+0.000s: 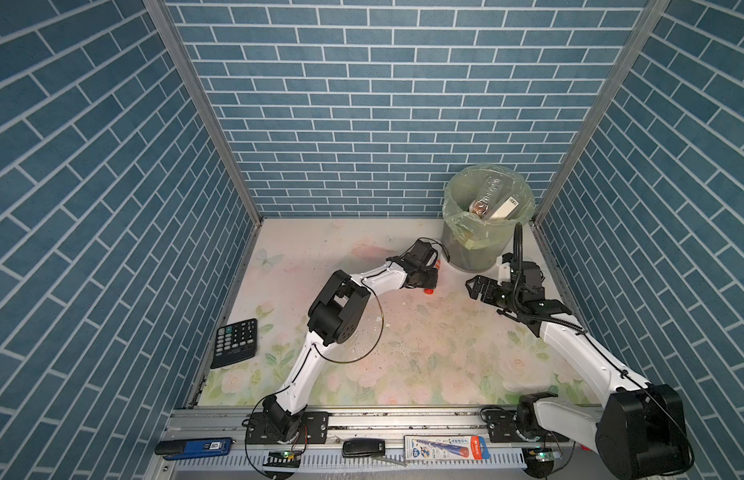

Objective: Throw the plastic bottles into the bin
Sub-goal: 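Grasp the red-capped bottle by its cap end with the left gripper, then close the right gripper on the red-capped bottle's base while the left holds it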

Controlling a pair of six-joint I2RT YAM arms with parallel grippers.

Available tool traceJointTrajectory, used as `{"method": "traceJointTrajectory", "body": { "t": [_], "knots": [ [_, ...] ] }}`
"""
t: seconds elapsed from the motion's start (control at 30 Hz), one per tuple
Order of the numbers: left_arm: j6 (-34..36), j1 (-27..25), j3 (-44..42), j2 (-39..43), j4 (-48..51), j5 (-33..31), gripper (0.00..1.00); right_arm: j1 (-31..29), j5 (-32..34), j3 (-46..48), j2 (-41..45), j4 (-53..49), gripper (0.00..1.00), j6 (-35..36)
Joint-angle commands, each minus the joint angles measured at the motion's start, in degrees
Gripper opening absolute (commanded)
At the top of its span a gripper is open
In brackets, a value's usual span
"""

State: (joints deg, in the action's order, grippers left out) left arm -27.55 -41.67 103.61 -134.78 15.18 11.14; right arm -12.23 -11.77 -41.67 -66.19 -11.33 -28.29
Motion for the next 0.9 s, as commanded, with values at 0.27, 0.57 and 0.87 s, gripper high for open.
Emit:
{"method": "traceJointTrajectory", "body": {
  "t": [0.27, 0.57, 0.87],
  "knots": [
    [3.0, 0.5, -9.1, 4.0, -4.9, 4.2, 0.26, 0.5, -2.7, 0.6, -2.0, 1.7, 0.98, -2.5],
    [-1.0, 3.4, -25.9, 14.2, -19.3, 11.4, 0.26, 0.5, -6.6, 0.6, -8.2, 9.5, 0.96, -9.8],
    [-4.0, 3.4, -35.0, 22.4, -24.5, 13.6, 0.26, -2.8, -8.1, -3.1, -16.2, 18.3, 0.96, -17.1]
  ]
}}
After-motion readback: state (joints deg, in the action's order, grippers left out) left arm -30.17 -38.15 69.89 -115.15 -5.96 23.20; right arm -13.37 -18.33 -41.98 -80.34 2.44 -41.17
